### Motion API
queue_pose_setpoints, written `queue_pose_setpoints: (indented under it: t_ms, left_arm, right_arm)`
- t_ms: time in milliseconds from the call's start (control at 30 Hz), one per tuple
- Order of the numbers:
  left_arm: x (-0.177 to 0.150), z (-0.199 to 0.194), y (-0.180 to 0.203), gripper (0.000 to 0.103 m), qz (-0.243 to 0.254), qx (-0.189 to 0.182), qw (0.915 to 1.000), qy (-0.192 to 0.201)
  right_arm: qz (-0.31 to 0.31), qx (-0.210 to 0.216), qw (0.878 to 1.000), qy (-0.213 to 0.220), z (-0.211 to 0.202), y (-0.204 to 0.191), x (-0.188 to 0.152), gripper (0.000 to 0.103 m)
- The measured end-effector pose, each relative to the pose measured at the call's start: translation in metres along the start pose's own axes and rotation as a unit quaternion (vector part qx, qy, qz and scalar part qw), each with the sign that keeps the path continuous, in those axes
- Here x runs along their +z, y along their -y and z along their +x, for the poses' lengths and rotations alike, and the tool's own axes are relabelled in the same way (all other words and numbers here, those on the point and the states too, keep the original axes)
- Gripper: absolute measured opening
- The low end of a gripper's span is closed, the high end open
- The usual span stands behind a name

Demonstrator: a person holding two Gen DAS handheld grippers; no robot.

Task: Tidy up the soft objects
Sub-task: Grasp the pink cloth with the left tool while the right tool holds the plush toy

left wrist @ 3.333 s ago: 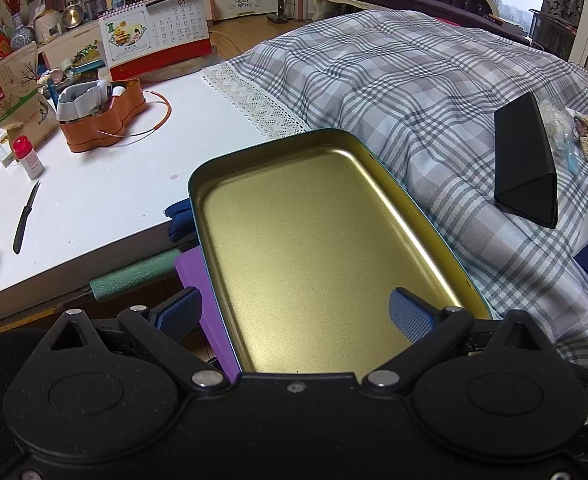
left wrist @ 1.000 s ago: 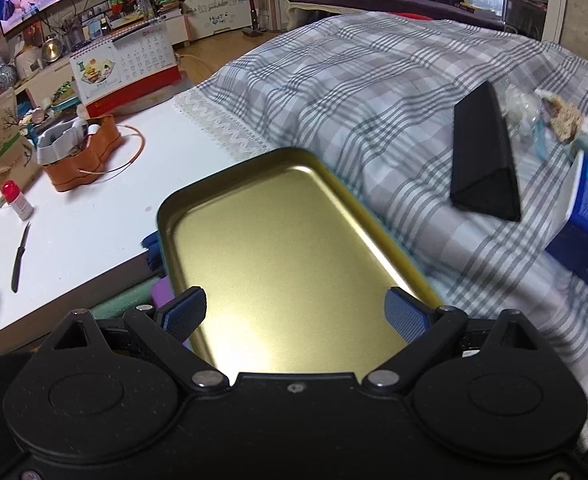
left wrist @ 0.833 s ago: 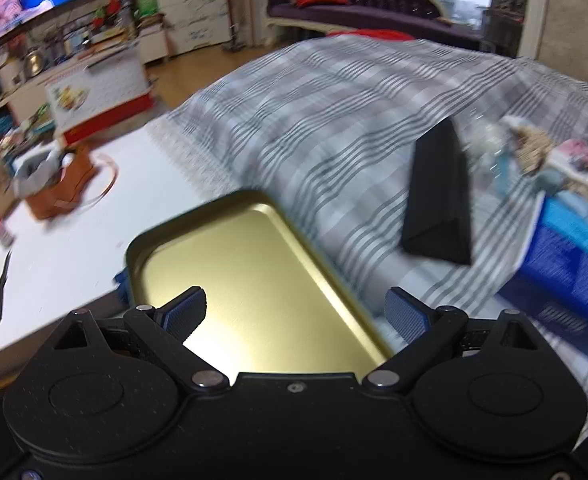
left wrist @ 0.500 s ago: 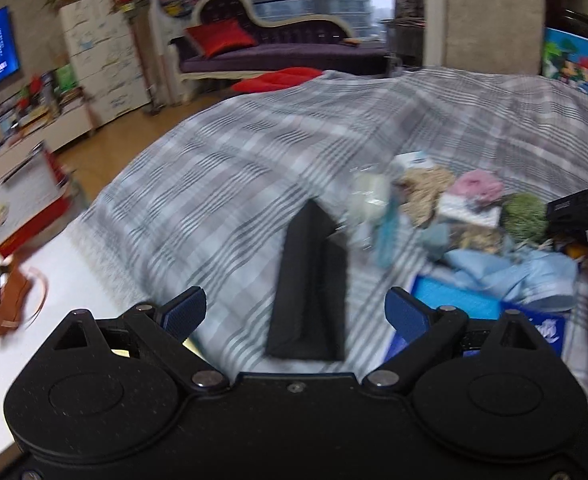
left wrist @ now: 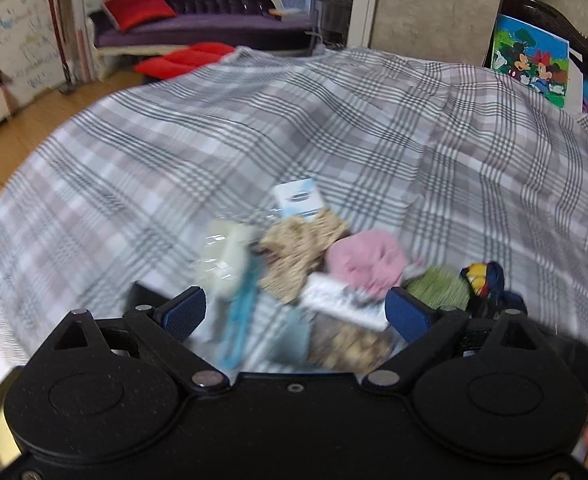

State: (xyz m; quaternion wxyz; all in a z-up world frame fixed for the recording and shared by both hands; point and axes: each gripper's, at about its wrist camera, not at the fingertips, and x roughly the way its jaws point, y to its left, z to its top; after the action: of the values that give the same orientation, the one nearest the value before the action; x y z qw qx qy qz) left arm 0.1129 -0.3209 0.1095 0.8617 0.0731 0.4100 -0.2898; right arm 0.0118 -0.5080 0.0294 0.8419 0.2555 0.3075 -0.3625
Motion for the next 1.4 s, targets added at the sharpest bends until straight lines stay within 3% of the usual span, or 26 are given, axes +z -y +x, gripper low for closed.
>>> queue_pose_setpoints:
  t_ms: [167, 433, 667, 800, 833, 900, 1133, 1400]
  left_arm:
    - [0.022, 0.033, 0.019, 0.094, -0.003, -0.009, 0.9997, -0.024]
    - [0.039, 0.079, 0.056, 0.093, 0.052, -0.003, 0.9974, -0.049]
    - [0.04, 0.117, 0.062, 0.093, 0.049, -0.027, 0.9924, -0.109]
    - [0.036, 0.135, 0.063, 0.087, 0.047, -0.041, 0.9877, -0.143]
    - [0.035, 0.136, 0.063, 0.084, 0.048, -0.037, 0.9881, -0.141]
    - [0.034, 0.134, 0.064, 0.066, 0.056, -0.018, 0.9901, -0.127]
    - [0.043, 0.099, 0.048, 0.063, 0.027, -0.037, 0.9957, -0.081]
    - [0.037, 0.011, 0.025, 0.063, 0.016, 0.013, 0.9997, -0.013]
  right_arm:
    - [0.022, 0.005, 1.0, 0.022, -0.005, 0.006, 0.001, 0.044]
    - [0.03, -0.001, 0.999, 0.017, 0.003, 0.008, 0.001, 0.044]
    - [0.01, -0.005, 1.0, 0.023, 0.007, 0.002, -0.002, 0.044]
    - [0.013, -0.005, 1.0, 0.023, 0.01, 0.002, -0.002, 0.044]
    - [0.012, -0.007, 1.0, 0.022, 0.011, 0.002, -0.003, 0.044]
    - [0.012, -0.008, 1.0, 0.025, 0.011, 0.001, -0.005, 0.044]
    - [0.002, -0.011, 0.999, 0.05, 0.009, -0.006, -0.007, 0.044]
    - [0.012, -0.003, 0.998, 0.059, 0.008, -0.005, -0.008, 0.044]
